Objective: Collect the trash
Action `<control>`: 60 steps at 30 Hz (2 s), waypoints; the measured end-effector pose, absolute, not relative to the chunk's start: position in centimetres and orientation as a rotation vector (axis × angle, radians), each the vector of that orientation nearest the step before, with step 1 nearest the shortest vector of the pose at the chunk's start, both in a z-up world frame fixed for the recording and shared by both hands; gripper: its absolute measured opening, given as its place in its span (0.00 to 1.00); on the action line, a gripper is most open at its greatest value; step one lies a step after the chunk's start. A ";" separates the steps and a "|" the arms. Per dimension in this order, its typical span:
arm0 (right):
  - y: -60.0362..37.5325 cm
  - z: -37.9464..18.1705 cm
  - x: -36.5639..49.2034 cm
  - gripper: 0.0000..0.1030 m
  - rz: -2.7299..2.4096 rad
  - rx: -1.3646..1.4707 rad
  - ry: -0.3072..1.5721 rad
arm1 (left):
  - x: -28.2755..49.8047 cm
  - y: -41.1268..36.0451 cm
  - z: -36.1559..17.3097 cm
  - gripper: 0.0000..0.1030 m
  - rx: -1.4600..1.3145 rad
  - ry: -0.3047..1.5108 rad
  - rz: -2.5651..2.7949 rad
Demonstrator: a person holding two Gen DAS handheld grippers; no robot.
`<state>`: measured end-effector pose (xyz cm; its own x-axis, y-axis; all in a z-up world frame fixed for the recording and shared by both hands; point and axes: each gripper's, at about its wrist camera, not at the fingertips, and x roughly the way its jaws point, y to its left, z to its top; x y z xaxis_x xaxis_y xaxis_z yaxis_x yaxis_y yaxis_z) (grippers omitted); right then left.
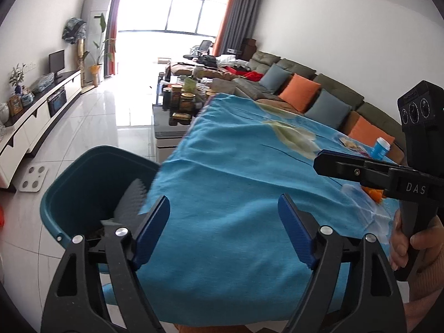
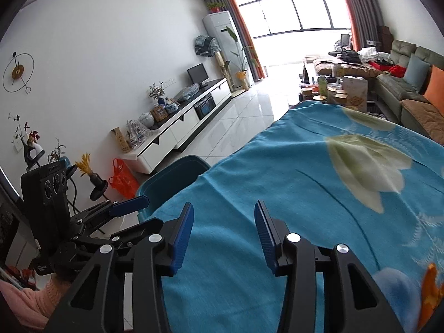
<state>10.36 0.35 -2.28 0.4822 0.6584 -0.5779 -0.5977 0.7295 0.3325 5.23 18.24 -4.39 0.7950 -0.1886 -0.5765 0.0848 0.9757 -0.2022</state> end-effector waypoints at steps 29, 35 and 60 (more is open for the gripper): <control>-28.3 -5.4 3.7 0.44 0.069 0.276 0.658 | 9.7 -6.9 -4.8 0.83 0.064 0.715 -0.591; -30.8 -6.7 3.9 0.44 0.020 0.303 0.694 | 11.4 -10.3 -6.0 0.71 0.115 0.809 -0.610; -31.6 -8.0 4.9 0.17 0.066 0.358 0.751 | 14.7 -11.4 -7.7 0.05 0.076 0.934 -0.614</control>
<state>4.92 -31.61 -8.02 0.7320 0.1858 -0.6555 0.0677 0.9375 0.3413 14.67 -11.42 -7.71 0.4380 -0.4613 -0.7715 0.5250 0.8280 -0.1971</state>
